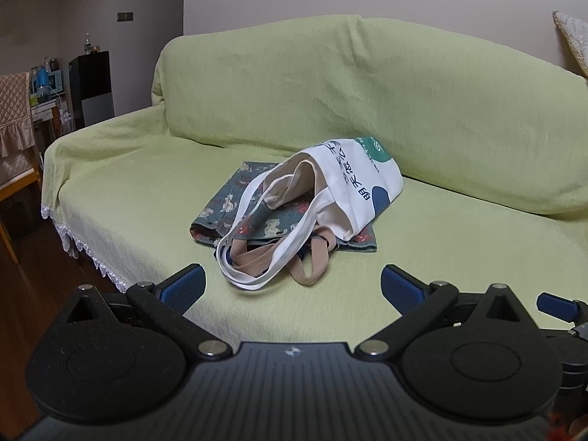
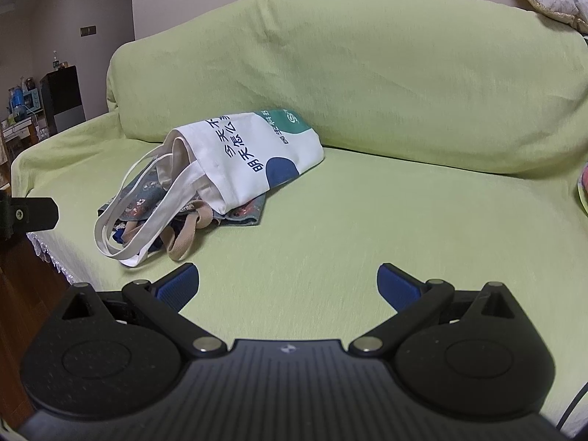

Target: Fold shopping bag

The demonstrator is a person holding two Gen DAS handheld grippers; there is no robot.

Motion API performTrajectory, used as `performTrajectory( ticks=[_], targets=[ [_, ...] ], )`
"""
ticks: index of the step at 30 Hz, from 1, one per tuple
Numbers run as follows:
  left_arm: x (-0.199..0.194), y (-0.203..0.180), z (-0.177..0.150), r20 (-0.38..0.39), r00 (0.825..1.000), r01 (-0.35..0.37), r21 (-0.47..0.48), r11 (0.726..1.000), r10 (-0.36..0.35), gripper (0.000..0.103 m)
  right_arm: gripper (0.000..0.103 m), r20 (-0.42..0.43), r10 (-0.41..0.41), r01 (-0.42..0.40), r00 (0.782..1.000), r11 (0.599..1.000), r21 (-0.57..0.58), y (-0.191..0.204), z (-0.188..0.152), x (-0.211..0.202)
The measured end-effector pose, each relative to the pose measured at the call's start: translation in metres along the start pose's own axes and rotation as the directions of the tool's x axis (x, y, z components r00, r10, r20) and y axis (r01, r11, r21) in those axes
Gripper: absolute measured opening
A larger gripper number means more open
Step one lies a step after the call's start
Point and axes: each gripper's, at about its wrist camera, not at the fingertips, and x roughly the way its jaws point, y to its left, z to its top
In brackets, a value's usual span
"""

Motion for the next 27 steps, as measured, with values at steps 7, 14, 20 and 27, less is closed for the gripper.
performTrajectory(
  ticks=[7, 14, 20, 27],
  targets=[
    [0.004, 0.007, -0.003, -0.038, 0.999, 0.006, -0.019, 1.000, -0.007, 0.102, 0.103, -0.020, 0.006, -0.006, 1.000, 1.000, 0.003, -0.001, 0.001, 0.003],
    [0.006, 0.010, -0.005, -0.036, 0.999, 0.006, -0.023, 1.000, -0.007, 0.102, 0.103, -0.021, 0.007, -0.007, 1.000, 1.000, 0.000, 0.000, -0.003, 0.003],
    [0.004, 0.012, -0.007, -0.037, 0.999, 0.001, -0.022, 1.000, -0.001, 0.102, 0.103, -0.015, 0.009, -0.009, 1.000, 1.000, 0.003, -0.002, -0.005, 0.002],
    [0.002, 0.018, -0.007, -0.050, 0.999, 0.006, -0.027, 1.000, -0.007, 0.102, 0.103, 0.001, -0.020, 0.020, 1.000, 1.000, -0.022, 0.002, -0.002, -0.006]
  ],
)
